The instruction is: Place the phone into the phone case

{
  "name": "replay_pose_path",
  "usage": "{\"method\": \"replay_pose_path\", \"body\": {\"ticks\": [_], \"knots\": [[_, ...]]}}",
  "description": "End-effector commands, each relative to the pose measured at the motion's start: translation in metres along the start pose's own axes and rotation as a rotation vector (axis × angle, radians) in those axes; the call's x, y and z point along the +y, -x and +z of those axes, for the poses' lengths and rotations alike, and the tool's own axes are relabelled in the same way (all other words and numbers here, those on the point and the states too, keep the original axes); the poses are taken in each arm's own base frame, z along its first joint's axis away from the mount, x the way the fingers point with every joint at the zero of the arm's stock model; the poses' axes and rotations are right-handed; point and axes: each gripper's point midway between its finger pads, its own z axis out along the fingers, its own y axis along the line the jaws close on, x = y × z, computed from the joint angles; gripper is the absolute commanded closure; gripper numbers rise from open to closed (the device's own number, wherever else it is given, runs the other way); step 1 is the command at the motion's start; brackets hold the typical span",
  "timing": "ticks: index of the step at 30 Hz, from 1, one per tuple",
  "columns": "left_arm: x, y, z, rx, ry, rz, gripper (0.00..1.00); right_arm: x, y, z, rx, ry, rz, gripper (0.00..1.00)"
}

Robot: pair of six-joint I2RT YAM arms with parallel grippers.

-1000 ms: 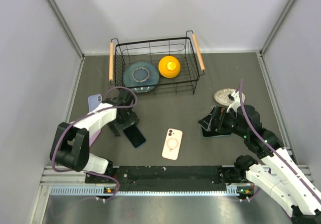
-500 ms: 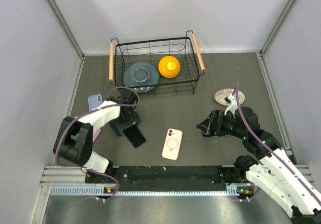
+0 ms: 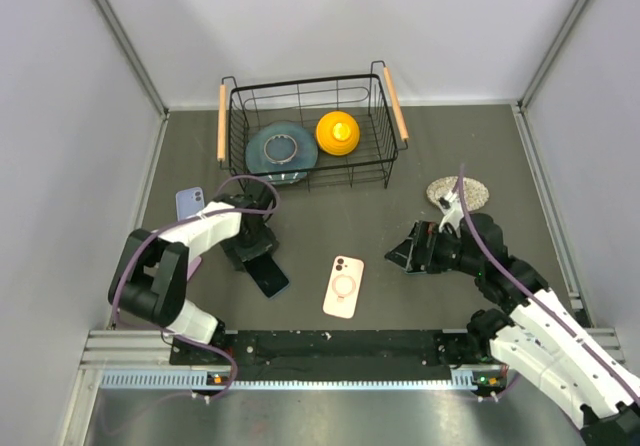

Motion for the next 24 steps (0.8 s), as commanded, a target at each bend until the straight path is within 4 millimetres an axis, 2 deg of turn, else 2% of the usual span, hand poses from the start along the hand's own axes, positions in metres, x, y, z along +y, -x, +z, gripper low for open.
{"method": "replay_pose_path", "body": {"ticks": [1,5,6,9,11,13,14,16,17,18,22,24], "knots": [[-0.006,-0.005,-0.012,0.000,-0.108,0.037,0.25,0.019,-0.003,0.017,0.006,0.092,0.045,0.04],[-0.022,-0.017,-0.019,0.037,-0.247,0.071,0.29,0.030,-0.015,0.044,0.042,0.088,0.027,0.09],[-0.022,-0.020,-0.020,0.040,-0.270,0.081,0.29,0.033,-0.020,0.057,0.070,0.082,0.041,0.12],[-0.030,-0.024,-0.026,0.048,-0.343,0.114,0.29,0.060,-0.022,0.076,0.100,0.143,0.017,0.16],[-0.033,-0.024,-0.031,0.046,-0.376,0.125,0.30,0.067,-0.029,0.094,0.144,0.124,0.004,0.17],[-0.036,-0.027,-0.033,0.045,-0.413,0.143,0.30,0.084,-0.025,0.114,0.132,0.173,-0.014,0.19],[-0.039,-0.030,-0.036,0.058,-0.446,0.150,0.30,0.094,-0.031,0.119,0.155,0.211,-0.024,0.21],[-0.043,-0.035,-0.038,0.066,-0.496,0.167,0.30,0.113,-0.030,0.127,0.152,0.272,-0.017,0.29],[-0.043,-0.040,-0.038,0.080,-0.514,0.170,0.30,0.110,-0.042,0.138,0.191,0.262,-0.007,0.35],[-0.044,-0.040,-0.039,0.078,-0.524,0.176,0.30,0.115,-0.043,0.142,0.196,0.273,0.010,0.37],[-0.043,-0.043,-0.040,0.079,-0.544,0.198,0.30,0.119,-0.059,0.161,0.232,0.278,0.021,0.42],[-0.043,-0.043,-0.041,0.076,-0.550,0.207,0.30,0.117,-0.073,0.171,0.271,0.263,0.020,0.44]]}}
